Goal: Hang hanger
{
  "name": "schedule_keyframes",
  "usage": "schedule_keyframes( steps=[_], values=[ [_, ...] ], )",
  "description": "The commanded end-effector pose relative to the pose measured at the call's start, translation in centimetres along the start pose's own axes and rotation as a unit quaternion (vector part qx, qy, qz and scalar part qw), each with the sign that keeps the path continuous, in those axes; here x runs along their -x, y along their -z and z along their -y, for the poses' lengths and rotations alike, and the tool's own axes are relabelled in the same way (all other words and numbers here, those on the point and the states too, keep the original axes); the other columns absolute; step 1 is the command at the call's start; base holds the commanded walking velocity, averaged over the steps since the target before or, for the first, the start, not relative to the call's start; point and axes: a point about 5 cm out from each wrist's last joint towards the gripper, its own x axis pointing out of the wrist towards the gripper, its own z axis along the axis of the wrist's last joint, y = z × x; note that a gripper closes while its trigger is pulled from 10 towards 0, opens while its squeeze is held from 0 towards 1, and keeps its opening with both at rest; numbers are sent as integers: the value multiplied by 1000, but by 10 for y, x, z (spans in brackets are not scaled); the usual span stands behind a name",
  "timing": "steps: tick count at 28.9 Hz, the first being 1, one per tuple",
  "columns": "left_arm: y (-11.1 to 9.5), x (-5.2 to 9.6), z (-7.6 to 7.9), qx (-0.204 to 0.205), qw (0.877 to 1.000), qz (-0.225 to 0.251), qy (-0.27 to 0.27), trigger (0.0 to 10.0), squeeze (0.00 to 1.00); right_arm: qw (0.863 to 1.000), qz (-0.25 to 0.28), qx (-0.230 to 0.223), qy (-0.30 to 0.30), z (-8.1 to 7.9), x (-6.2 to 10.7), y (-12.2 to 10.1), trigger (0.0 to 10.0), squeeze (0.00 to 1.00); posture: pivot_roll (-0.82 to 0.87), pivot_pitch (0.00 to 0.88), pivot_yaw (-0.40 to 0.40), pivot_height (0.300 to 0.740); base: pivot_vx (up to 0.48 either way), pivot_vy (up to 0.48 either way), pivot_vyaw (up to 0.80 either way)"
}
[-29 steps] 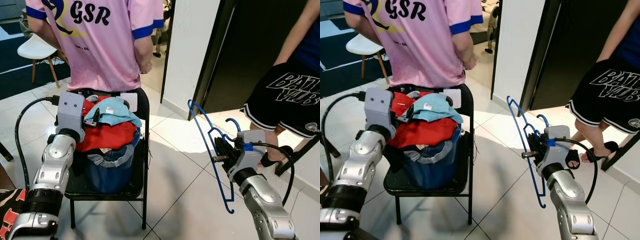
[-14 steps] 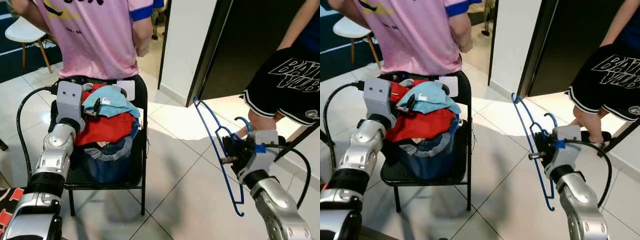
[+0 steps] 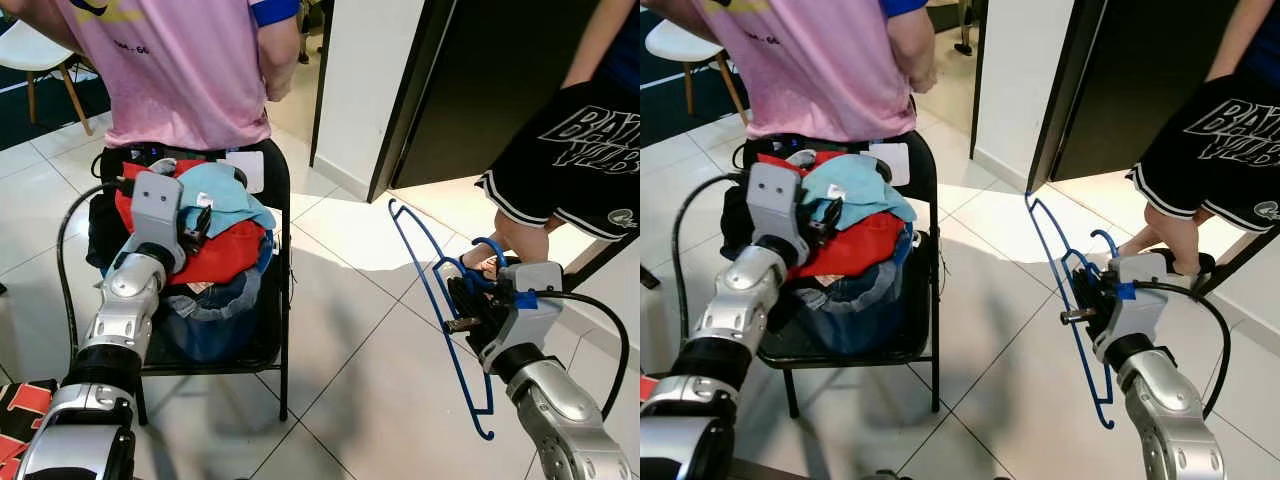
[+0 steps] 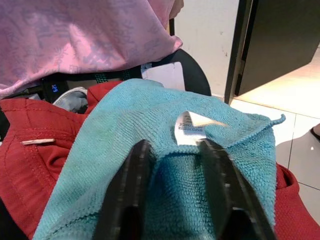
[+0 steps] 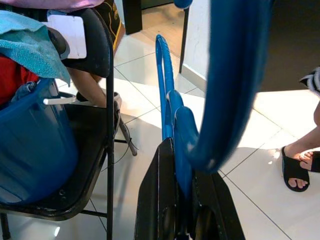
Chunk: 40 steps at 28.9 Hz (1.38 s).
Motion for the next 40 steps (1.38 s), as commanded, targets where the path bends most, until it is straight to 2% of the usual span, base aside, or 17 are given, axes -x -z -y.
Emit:
schedule_keyframes(
  steps=[1, 11, 12, 14, 16, 20, 22, 24, 30, 32, 33, 34, 35, 36, 37, 39, 40],
  values=[
    [10, 4, 5, 3, 1000, -12, 10, 0, 0, 1000, 3, 4, 8, 4, 4, -4, 10000, 0, -52, 160, -63, 740, 0, 0, 0],
    [10, 4, -2, -4, 1000, -10, -2, 745, 0, 1000, 2, 3, 10, 3, 1, -4, 10000, 0, -44, 148, -63, 740, 0, 0, 0],
    [-18, -7, 0, 93, 995, 47, 1, 392, 0, 1000, 2, 3, 11, 3, 1, -4, 10000, 0, -39, 146, -68, 740, 0, 0, 0],
    [-40, -12, 1, 163, 982, 94, 13, 0, 0, 1000, 2, 3, 11, 3, 0, -4, 10000, 0, -39, 146, -68, 740, 0, 0, 0],
    [-40, -12, 1, 163, 982, 94, 13, 0, 0, 1000, 2, 3, 11, 3, 0, -4, 10000, 0, -39, 146, -68, 740, 0, 0, 0],
    [-144, -17, 47, 235, 914, 273, 185, 0, 0, 1000, 2, 2, 12, 3, -3, -3, 10000, 0, -30, 132, -69, 740, 0, 0, 0],
    [-144, -17, 47, 235, 914, 273, 185, 0, 0, 1000, 2, 2, 12, 3, -3, -3, 10000, 0, -30, 132, -69, 740, 0, 0, 0],
    [-185, -7, 72, 234, 872, 333, 272, 0, 0, 1000, 3, 0, 14, 3, -5, -3, 10000, 0, -27, 127, -66, 740, 0, 0, 0],
    [-186, 5, 99, 243, 835, 326, 370, 0, 0, 1000, 4, -1, 17, 3, -6, -2, 10000, 0, -25, 123, -61, 740, 0, 0, 0],
    [-186, 5, 99, 243, 835, 326, 370, 0, 0, 1000, 4, -1, 17, 3, -6, -2, 10000, 0, -25, 123, -61, 740, 0, 0, 0],
    [-172, 1, 104, 238, 851, 288, 369, 10000, 0, 1000, 4, -1, 18, 3, -6, -2, 10000, 0, -27, 122, -59, 740, 0, 0, 0],
    [-172, 1, 104, 238, 851, 288, 369, 10000, 0, 1000, 4, -1, 18, 3, -6, -2, 10000, 0, -27, 122, -59, 740, 0, 0, 0],
    [-153, -6, 104, 214, 882, 248, 339, 10000, 1000, 1000, 5, -2, 20, 3, -6, -2, 10000, 0, -22, 124, -61, 740, 0, 0, 0],
    [-139, -12, 100, 183, 910, 218, 301, 10000, 1000, 1000, 5, -3, 20, 3, -6, -3, 10000, 0, -21, 125, -62, 740, 0, 0, 0],
    [-139, -12, 100, 183, 910, 218, 301, 10000, 1000, 1000, 5, -3, 20, 3, -6, -3, 10000, 0, -21, 125, -62, 740, 0, 0, 0],
    [-124, -20, 81, 29, 962, 178, 205, 10000, 1000, 1000, 5, -5, 20, 3, -6, -3, 10000, 0, -15, 128, -63, 740, 0, 0, 0],
    [-124, -20, 81, 29, 962, 178, 205, 10000, 1000, 1000, 5, -5, 20, 3, -6, -3, 10000, 0, -15, 128, -63, 740, 0, 0, 0]
  ],
)
